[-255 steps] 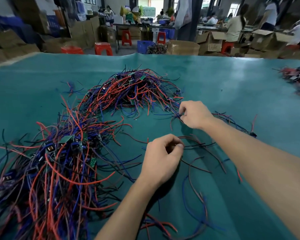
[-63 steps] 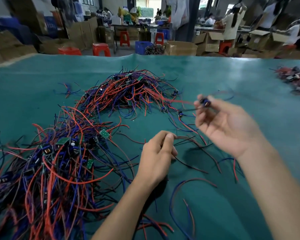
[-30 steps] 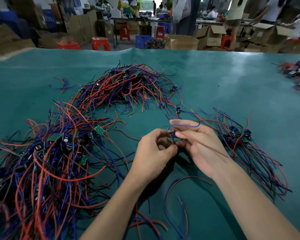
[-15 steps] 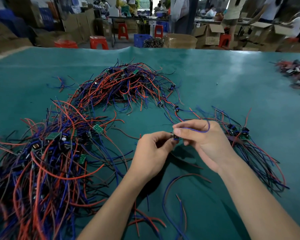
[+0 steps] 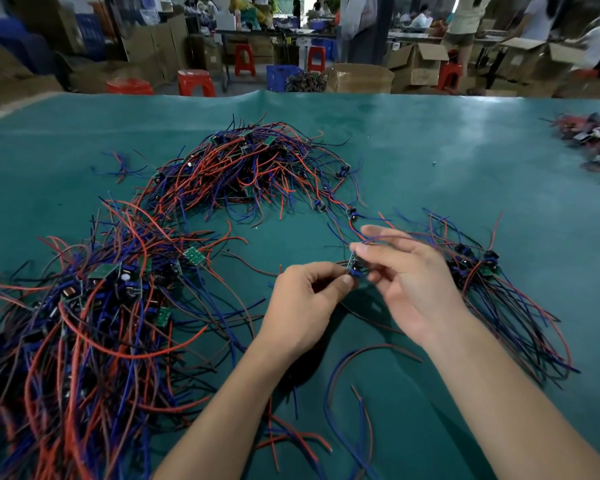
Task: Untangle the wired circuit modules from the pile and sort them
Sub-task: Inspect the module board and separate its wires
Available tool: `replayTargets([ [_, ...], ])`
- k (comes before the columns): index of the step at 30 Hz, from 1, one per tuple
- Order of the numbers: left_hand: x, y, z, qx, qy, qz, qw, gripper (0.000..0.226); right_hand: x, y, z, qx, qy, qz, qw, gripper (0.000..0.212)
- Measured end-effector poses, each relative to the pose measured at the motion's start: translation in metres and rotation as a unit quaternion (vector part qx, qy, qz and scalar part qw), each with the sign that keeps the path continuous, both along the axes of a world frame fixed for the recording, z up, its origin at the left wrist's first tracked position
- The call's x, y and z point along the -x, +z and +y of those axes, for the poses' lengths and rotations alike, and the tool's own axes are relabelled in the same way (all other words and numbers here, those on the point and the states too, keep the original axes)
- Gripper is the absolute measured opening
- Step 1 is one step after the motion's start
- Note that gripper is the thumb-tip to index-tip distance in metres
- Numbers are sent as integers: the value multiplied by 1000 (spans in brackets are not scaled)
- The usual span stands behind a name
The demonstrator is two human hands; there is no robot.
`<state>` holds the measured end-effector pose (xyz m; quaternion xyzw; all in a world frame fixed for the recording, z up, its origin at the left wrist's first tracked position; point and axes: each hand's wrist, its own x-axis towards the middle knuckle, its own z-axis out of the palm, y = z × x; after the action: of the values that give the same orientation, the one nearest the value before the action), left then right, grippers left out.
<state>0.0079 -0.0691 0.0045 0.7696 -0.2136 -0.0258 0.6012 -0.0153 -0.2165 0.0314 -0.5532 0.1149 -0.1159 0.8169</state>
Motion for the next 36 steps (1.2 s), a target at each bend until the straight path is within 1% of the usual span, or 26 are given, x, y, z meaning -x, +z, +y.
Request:
replayTargets([
  [2, 0, 1, 0, -1, -4, 2, 1000, 12, 0, -3, 6, -54, 13, 25, 998, 35],
  [3, 0, 1, 0, -4, -4, 3, 1000, 12, 0, -4, 7, -58, 20, 30, 998, 31],
  [5, 0, 1, 0, -16, -2, 2, 1000, 13, 0, -4, 7, -31, 32, 26, 999, 15],
  [6, 1, 1, -1, -24, -1, -1, 1000, 14, 0, -4, 6, -6, 34, 21, 999, 12],
  [8, 1, 0, -2, -39, -1, -8, 999, 17, 0, -4, 4, 71, 24, 18, 997, 14],
  [11, 2, 0, -2, -45, 0, -14, 999, 17, 0, -5, -2, 197, -1, 13, 980, 12],
  [14, 2, 1, -3, -37, 4, -4, 999, 15, -2, -7, -9, 269, -36, -13, 962, 11],
  [18, 1, 2, -2, -37, 3, 2, 999, 17, -4, -8, -10, 371, -75, -44, 924, 20],
  [23, 1, 4, -2, -38, 0, 4, 999, 18, -4, -7, -16, 478, -128, -91, 864, 15],
  [26, 1, 4, 0, -35, -4, 8, 999, 18, -5, -7, -19, 480, -147, -99, 859, 16],
  [28, 0, 3, 1, -37, -7, 16, 999, 17, -6, -8, -23, 462, -157, -81, 869, 16],
  [31, 0, 2, 1, -34, -12, 32, 999, 17, -8, -6, -36, 384, -179, -50, 904, 11],
  [33, 1, 1, 0, -38, -16, 35, 999, 17, -7, -4, -45, 337, -202, -49, 918, 9],
  [36, 1, 0, -1, -34, -17, 34, 999, 17, -7, -2, -50, 282, -229, -65, 930, 21],
])
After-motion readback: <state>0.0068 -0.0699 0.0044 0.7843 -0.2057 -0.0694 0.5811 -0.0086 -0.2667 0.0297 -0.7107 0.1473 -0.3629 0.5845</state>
